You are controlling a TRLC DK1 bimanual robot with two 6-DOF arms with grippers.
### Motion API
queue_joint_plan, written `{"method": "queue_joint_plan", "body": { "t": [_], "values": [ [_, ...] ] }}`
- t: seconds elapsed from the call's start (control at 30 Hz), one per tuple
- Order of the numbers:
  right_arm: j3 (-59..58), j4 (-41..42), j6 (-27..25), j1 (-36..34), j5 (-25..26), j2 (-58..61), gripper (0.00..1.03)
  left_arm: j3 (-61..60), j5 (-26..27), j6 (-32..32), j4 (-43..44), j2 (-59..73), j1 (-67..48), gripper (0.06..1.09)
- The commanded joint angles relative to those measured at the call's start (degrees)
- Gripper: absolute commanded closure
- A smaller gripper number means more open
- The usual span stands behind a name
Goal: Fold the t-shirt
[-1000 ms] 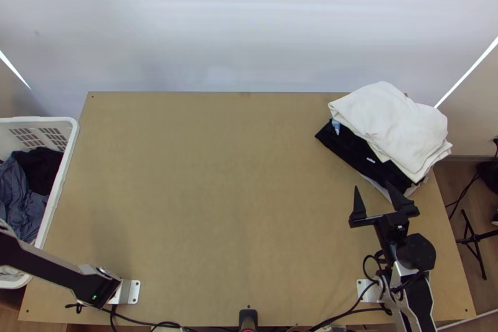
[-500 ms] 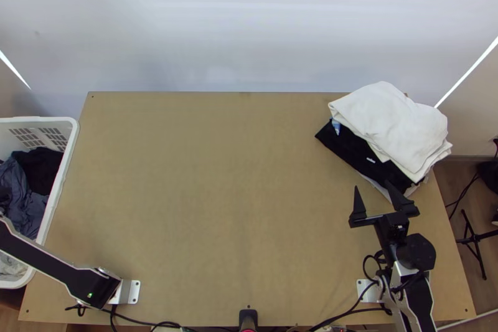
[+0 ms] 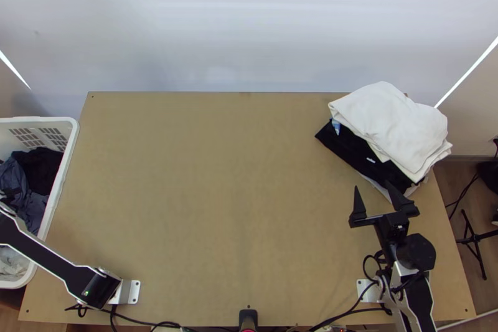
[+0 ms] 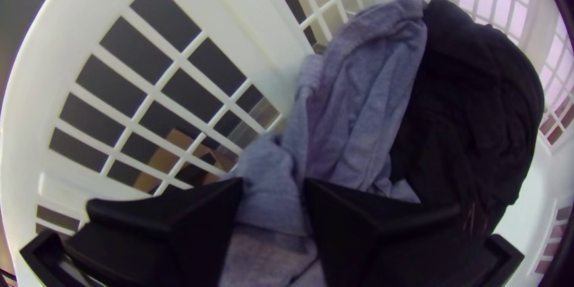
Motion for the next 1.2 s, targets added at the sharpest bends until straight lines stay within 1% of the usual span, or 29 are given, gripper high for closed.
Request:
{"method": "queue_joint_plan", "body": {
  "t": [0.0, 0.07, 0.13, 0.17, 0.23, 0.3, 0.4, 0.5, 0.6, 0.8, 0.9, 0.97, 1.03, 1.17],
  "values": [
    [0.0, 0.0, -0.1, 0.0, 0.0, 0.0, 0.04, 3.5, -2.8, 3.4, 4.1, 3.7, -1.0, 1.05],
    [0.0, 0.0, -0.1, 0.0, 0.0, 0.0, 0.04, 3.5, -2.2, -0.6, 0.4, -0.7, -1.0, 1.05],
    [0.0, 0.0, -0.1, 0.0, 0.0, 0.0, 0.04, 4.0, 4.4, -8.0, -8.8, -7.7, -1.0, 1.05],
    [0.0, 0.0, -0.1, 0.0, 0.0, 0.0, 0.04, 4.2, 6.2, -10.6, -12.4, -11.3, -1.0, 1.05],
    [0.0, 0.0, 0.0, 0.0, 0.0, 0.0, 0.04, 4.2, 7.1, -14.0, -18.3, -18.8, -1.9, 1.05],
    [0.0, 0.0, -0.1, 0.0, 0.0, 0.0, 0.04, 4.3, 9.4, -17.2, -23.3, -26.3, -2.8, 1.05],
    [0.0, 0.0, -0.1, 0.0, 0.0, 0.0, 0.04, 4.5, 11.8, -19.9, -29.6, -36.6, -5.7, 1.05],
    [0.0, 0.0, -0.1, 0.0, 0.0, 0.0, 0.04, 6.6, 12.2, -21.7, -36.6, -44.8, -10.4, 1.05],
    [0.0, 0.0, 0.0, 0.0, 0.0, 0.0, 0.04, 7.9, 13.7, -23.5, -42.8, -52.2, -16.2, 1.05],
    [0.0, 0.0, 0.0, 0.0, 0.0, 0.0, 0.04, 7.9, 13.7, -27.0, -51.7, -64.1, -32.3, 1.05],
    [0.0, 0.0, -0.1, 0.0, 0.0, 0.0, 0.04, 7.9, 13.5, -30.4, -55.7, -67.9, -41.7, 1.05],
    [0.0, 0.0, -0.1, 0.0, 0.0, 0.0, 0.04, 7.8, 13.2, -33.3, -57.9, -69.4, -47.7, 1.05],
    [0.0, 0.0, -0.1, 0.0, 0.0, 0.0, 0.04, 6.9, 13.0, -34.7, -60.2, -70.4, -55.0, 1.05],
    [0.0, 0.0, -0.1, 0.0, 0.0, 0.0, 0.04, 1.8, 12.4, -37.7, -60.2, -71.8, -66.3, 1.05]
  ]
}}
